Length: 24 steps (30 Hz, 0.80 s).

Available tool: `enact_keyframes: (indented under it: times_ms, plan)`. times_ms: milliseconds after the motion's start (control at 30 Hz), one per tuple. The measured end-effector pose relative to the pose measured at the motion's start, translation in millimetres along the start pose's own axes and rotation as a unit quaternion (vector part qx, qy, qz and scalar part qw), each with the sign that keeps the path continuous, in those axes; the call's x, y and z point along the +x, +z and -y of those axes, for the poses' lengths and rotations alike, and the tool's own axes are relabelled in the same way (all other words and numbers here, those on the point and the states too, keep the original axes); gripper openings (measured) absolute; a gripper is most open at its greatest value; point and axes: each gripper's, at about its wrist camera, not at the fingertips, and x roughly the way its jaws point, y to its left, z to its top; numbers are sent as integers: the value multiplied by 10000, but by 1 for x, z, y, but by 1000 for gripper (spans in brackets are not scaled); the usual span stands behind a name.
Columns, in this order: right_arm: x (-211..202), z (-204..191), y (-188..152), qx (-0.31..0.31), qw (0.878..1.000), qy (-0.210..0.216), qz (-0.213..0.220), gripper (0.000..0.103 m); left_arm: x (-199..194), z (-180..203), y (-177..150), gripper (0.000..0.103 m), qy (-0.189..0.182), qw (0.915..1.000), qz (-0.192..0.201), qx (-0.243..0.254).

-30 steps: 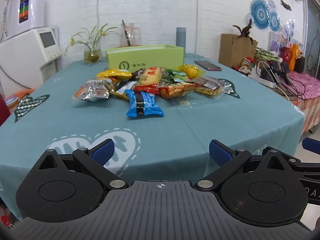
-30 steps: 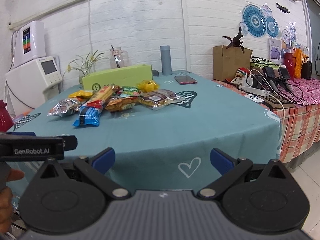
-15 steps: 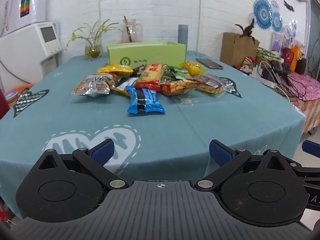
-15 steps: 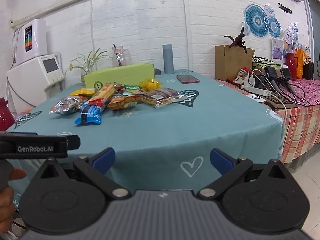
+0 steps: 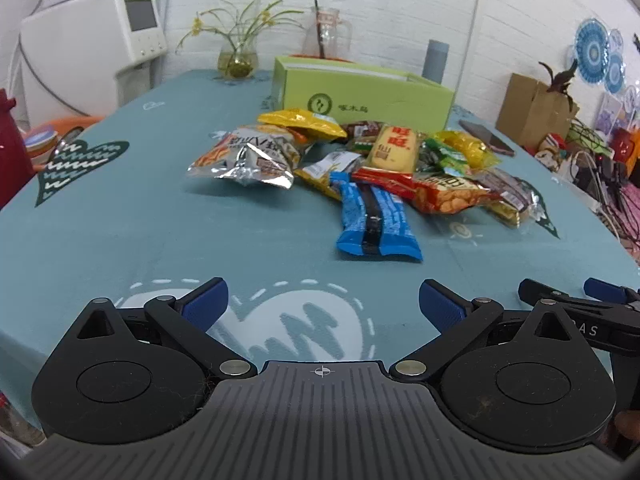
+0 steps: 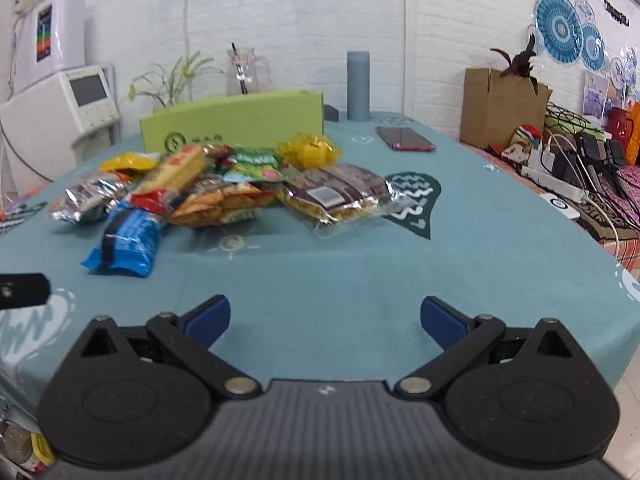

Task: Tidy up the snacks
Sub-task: 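Move the left gripper to the blue wafer bar and close on it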

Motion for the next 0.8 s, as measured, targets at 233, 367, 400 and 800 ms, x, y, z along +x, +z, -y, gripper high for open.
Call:
enact_keyframes:
  times_ms: [233, 367, 400, 800]
  plan:
    - [19, 3, 11, -181, 9994, 309, -27, 101, 24, -13, 9, 92, -146, 9987, -486, 26]
    - [17, 9, 12, -275, 9987, 419, -46, 101, 30, -28, 27, 91, -194, 9985, -517, 29]
    - [17, 7, 18, -207, 9988, 371, -240, 101, 30, -34, 35, 91, -214, 9986, -483, -7]
    - [25, -113, 58, -1275, 9625, 2375, -289, 101, 52, -70, 107, 86, -1295, 9895, -463, -453]
